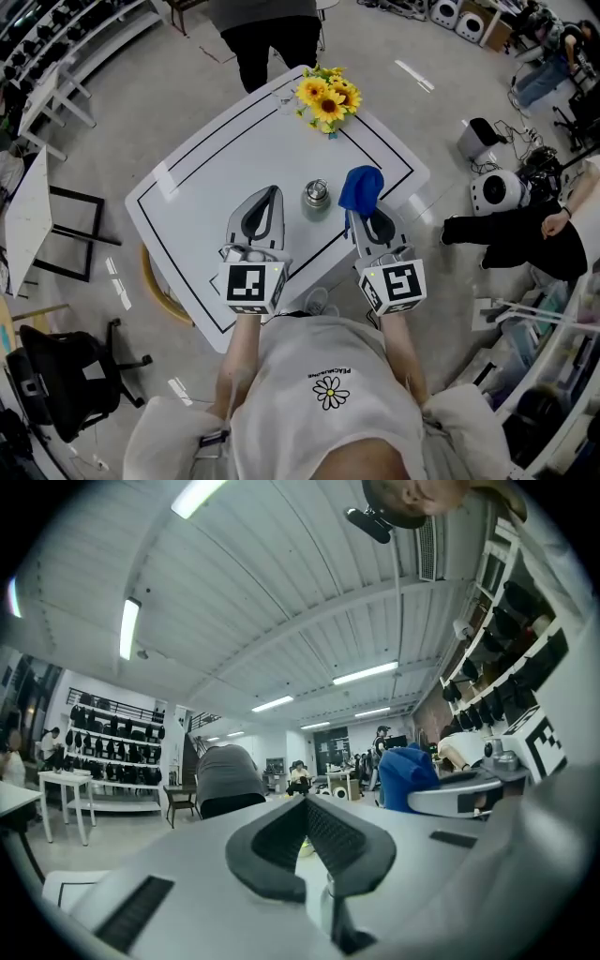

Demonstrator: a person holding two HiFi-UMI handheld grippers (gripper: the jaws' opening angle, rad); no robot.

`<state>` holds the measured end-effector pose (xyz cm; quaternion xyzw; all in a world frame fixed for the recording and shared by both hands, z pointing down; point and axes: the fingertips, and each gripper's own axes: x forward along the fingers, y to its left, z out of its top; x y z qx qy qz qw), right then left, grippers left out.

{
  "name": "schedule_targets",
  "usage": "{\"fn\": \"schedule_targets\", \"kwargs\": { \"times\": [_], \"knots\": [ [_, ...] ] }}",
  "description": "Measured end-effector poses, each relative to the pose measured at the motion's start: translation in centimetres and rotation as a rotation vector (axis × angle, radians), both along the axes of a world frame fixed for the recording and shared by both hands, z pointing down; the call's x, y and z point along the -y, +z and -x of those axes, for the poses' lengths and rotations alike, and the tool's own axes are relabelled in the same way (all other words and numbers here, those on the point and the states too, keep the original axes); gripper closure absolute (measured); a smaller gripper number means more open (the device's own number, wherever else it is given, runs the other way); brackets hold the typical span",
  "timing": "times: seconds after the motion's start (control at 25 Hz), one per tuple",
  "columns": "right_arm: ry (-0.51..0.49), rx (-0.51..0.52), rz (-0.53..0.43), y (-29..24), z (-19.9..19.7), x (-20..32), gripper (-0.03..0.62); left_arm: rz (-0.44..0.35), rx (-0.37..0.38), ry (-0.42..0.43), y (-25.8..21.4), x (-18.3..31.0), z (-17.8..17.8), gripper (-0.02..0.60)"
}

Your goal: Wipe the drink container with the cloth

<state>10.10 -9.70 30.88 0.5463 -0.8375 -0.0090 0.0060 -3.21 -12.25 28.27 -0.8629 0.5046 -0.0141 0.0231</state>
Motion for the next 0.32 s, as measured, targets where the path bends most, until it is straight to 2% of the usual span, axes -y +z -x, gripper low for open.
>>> {"fn": "schedule_targets", "kwargs": {
  "times": [0.32],
  "knots": [
    [-0.001, 0.003, 0.009, 0.21, 0.68, 0.26, 0.551, 0.01, 0.013, -0.002, 0.29, 0.2, 0.54, 0.584]
  ]
}}
